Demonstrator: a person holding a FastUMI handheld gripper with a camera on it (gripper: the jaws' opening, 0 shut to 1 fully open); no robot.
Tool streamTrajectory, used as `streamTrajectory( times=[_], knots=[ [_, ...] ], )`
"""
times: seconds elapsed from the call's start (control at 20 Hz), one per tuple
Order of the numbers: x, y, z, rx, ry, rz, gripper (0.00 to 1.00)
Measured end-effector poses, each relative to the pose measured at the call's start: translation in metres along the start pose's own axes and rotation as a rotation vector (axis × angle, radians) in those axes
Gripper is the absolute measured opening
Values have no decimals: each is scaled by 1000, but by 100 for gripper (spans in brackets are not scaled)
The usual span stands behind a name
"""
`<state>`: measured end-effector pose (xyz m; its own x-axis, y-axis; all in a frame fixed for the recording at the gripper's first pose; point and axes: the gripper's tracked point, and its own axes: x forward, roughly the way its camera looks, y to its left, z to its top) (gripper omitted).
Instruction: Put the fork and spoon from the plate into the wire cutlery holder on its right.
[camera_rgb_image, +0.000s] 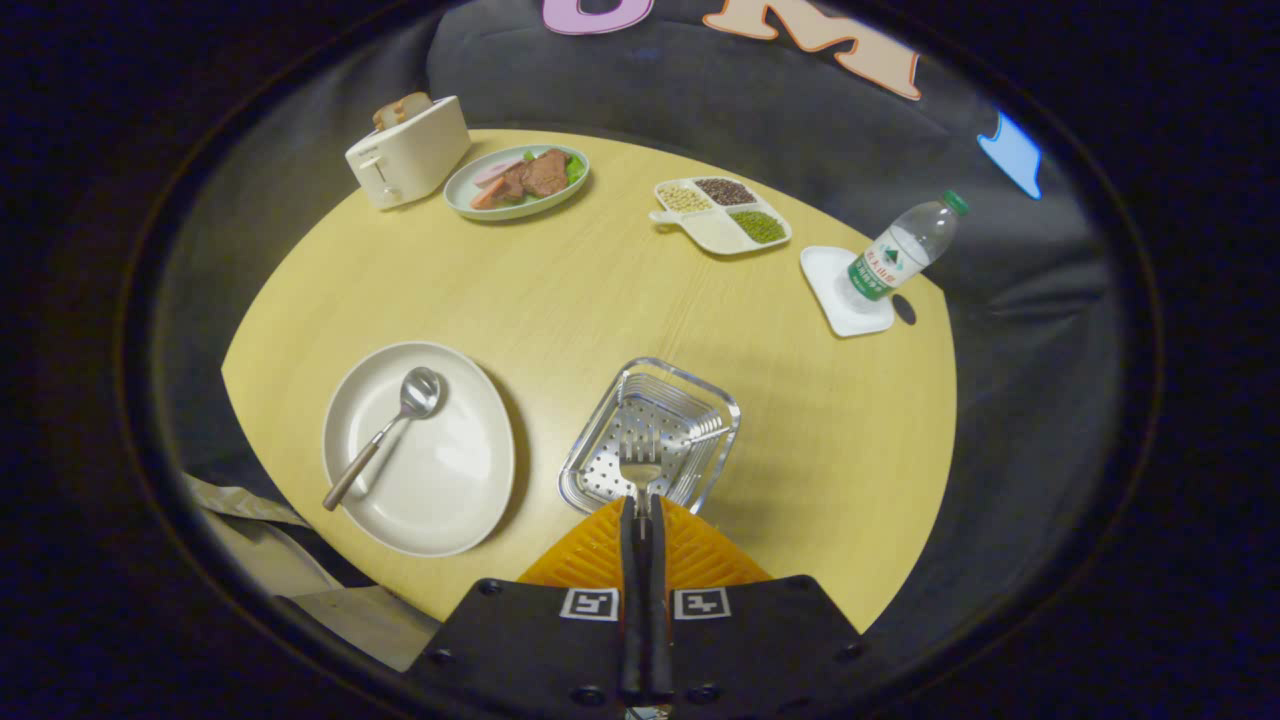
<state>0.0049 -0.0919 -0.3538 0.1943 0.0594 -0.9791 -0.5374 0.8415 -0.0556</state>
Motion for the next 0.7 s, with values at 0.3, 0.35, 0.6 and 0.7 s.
streamTrajectory(
  times=[0.3,0.35,0.6,0.7],
  knots=[
    [15,-2,-2,-28,68,28,6],
    [18,-3,-3,-40,74,29,6],
    [29,-2,-2,-27,119,49,6],
    [32,-1,-2,-14,129,58,8]
  ],
)
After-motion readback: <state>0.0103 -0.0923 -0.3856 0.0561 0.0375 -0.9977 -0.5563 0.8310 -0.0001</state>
